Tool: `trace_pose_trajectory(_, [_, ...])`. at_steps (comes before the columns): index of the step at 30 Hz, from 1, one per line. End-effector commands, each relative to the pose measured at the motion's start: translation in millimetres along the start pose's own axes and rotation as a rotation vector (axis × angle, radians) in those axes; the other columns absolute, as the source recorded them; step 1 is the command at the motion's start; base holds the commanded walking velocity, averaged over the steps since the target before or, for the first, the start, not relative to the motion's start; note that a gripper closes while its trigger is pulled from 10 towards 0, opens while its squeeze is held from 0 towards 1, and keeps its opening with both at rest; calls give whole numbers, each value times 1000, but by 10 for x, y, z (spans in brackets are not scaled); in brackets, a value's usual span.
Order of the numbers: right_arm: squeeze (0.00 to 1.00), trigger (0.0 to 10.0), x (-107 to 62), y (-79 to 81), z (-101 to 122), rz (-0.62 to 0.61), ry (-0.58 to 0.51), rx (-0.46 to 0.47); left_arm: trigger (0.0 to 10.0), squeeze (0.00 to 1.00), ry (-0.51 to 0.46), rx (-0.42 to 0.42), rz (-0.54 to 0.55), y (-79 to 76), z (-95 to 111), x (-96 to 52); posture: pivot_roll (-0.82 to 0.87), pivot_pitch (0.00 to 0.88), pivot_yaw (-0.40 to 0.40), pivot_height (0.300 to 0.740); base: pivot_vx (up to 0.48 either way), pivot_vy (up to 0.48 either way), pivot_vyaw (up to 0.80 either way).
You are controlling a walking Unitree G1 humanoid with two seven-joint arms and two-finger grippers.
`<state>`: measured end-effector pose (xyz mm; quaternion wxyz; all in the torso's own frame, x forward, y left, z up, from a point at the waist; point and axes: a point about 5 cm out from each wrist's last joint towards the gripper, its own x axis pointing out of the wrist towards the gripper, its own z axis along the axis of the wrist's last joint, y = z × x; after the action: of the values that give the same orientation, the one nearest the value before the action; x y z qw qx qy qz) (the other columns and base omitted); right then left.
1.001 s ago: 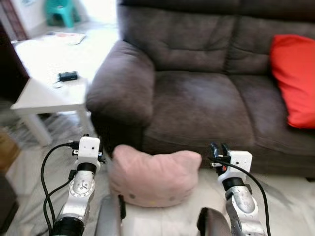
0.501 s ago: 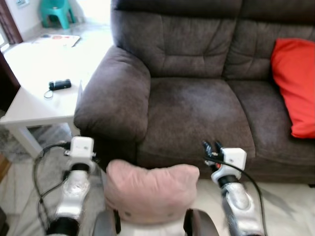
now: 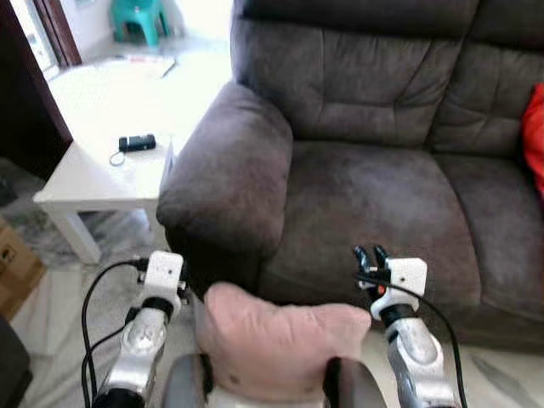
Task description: Move the pillow to the sofa from floor
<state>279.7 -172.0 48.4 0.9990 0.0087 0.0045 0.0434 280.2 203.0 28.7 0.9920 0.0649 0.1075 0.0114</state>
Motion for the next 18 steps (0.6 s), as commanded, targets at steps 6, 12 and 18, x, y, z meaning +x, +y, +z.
trace_pose_trajectory(6, [0,10000,-42,-50,-14,-7,16,-1,10000,0,232,-170,95,208,-363,-66,34,0,-69,525,0,0,0])
trace_pose_trajectory(12, [0,10000,-53,-81,23,3,8,-11,10000,0,238,-130,31,148,-316,17,15,0,-74,525,0,0,0])
trace_pose_trajectory(18, [0,10000,-72,-91,52,8,1,-18,10000,0,240,-100,-44,12,-276,89,-7,0,-79,525,0,0,0])
